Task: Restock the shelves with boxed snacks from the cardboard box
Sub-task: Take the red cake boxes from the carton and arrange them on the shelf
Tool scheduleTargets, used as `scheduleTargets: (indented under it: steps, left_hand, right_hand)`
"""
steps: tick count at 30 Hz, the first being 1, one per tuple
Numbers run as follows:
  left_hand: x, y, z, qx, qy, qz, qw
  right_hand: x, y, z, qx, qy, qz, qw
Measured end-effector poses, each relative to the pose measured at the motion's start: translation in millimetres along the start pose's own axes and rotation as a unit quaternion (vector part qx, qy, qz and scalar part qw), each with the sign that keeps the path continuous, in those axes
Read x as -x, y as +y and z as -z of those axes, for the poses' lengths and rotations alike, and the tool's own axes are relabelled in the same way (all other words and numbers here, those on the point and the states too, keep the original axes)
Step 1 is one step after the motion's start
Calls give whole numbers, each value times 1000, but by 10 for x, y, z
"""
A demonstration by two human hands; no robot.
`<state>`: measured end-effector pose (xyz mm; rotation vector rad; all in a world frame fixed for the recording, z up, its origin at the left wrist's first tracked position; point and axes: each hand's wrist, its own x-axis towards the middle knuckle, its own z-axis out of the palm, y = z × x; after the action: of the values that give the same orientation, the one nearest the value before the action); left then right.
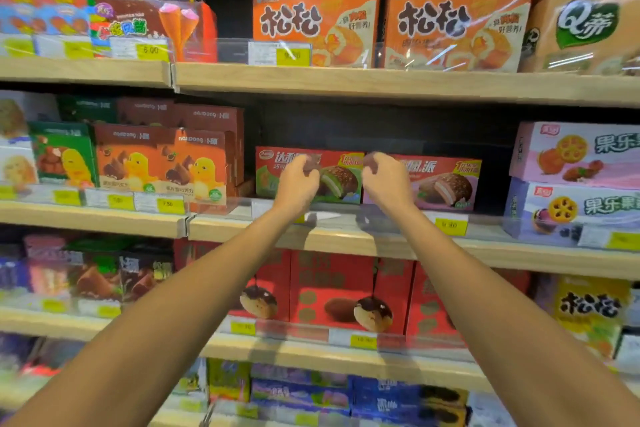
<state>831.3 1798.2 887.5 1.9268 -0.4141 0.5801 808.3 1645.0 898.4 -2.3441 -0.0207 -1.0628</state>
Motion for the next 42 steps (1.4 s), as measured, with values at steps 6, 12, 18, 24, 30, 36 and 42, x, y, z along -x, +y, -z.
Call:
scheduleTargets:
  steps: [6, 12, 18, 24, 30, 36, 42]
  left_hand:
    - [698, -272, 142, 96, 14, -24, 995]
    - [1571, -1063, 219, 97, -40, 35, 994]
    - [2551, -2113, 156, 38, -186, 178, 965]
    - [3759, -3204, 13, 8, -283, 364, 887]
    - [4821, -4200, -134, -54, -288, 519, 803]
    - [5902, -5374, -403, -77, -237, 605, 756]
    - [7179, -6776, -732, -97, -273, 605, 741]
  right_hand:
    - [811, -111, -277, 4, 57, 154, 986]
    - [1824, 14, -703, -35, -9, 156, 987]
    - [2956, 417, -1276, -33, -200, 38, 978]
    - [4241, 883, -1862, -4, -389, -120, 913]
    - [5481, 1369, -2485, 1, -489, -268, 830]
    - [6758, 1855, -3165, -2, -567, -478, 671]
    - [7821, 2439, -3869, 29, -568, -544, 618]
